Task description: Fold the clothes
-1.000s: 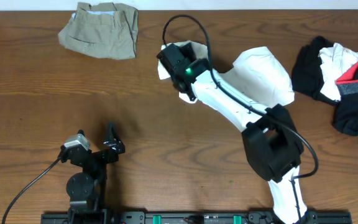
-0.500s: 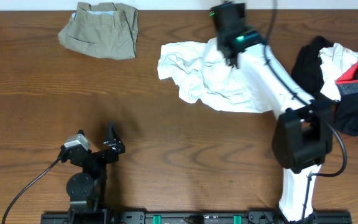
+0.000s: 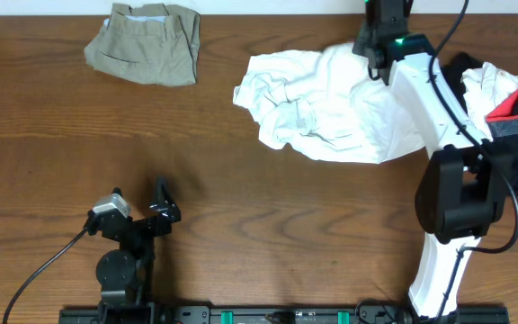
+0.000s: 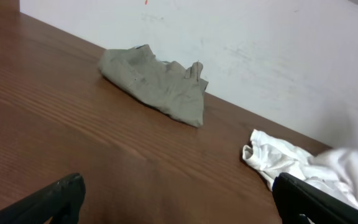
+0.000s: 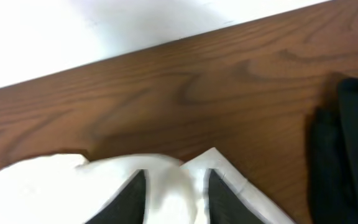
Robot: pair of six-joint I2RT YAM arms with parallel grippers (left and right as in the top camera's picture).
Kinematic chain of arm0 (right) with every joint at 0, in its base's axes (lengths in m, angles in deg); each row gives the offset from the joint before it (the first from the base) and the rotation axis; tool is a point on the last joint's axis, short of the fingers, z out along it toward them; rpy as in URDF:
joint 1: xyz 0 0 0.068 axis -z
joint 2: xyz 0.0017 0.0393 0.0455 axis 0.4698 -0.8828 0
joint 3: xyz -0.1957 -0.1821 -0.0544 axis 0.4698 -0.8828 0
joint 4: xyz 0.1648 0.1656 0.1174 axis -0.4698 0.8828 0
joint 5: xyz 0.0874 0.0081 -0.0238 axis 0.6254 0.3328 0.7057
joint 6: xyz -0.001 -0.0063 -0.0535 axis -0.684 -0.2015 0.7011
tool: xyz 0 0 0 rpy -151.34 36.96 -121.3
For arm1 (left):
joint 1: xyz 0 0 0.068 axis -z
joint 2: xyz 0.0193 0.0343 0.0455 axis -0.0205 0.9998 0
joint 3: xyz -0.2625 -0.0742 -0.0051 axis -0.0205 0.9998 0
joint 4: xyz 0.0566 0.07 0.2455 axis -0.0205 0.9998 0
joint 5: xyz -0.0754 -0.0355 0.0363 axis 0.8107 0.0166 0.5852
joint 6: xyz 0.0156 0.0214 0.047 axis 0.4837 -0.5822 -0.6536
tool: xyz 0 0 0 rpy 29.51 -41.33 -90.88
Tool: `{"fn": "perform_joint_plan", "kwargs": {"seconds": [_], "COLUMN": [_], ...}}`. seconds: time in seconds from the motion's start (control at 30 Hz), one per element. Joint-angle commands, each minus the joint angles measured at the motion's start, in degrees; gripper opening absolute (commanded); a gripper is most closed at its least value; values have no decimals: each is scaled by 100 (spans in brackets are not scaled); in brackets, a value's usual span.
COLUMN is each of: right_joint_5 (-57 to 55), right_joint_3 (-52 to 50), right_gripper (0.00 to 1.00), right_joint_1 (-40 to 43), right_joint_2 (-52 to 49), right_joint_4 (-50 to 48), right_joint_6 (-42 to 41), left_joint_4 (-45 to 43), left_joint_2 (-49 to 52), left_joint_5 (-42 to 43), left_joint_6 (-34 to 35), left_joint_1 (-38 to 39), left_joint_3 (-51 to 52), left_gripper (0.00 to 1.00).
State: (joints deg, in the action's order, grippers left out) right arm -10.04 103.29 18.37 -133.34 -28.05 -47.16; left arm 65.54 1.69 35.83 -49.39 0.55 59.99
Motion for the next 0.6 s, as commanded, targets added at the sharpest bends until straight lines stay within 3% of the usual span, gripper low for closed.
{"fn": "perform_joint_plan", "kwargs": {"seconds": [0.0, 0.07, 0.1, 0.27, 0.57], "right_joint_5": [354, 352, 350, 341, 354], "right_joint_3": [87, 103, 114, 184, 184], "right_gripper": [51, 88, 98, 99, 99], "right_joint_1": [120, 122, 122, 122, 122], "right_joint_2": [48, 70, 85, 280, 977], "right_joint_4": [151, 334, 459, 1408, 3316], "right_joint_6": [289, 426, 503, 566, -22], "left_joint_4": [131, 131, 131, 131, 131], "left_joint_2": [-35, -35, -35, -35, -35], "left_joint_5": [-151, -151, -151, -151, -151], "left_joint_6": [-101, -101, -101, -101, -101], "left_joint_1": [2, 2, 2, 2, 2], "left_joint_3": [160, 160, 160, 160, 160], "left_gripper": [98, 98, 98, 98, 98]}}
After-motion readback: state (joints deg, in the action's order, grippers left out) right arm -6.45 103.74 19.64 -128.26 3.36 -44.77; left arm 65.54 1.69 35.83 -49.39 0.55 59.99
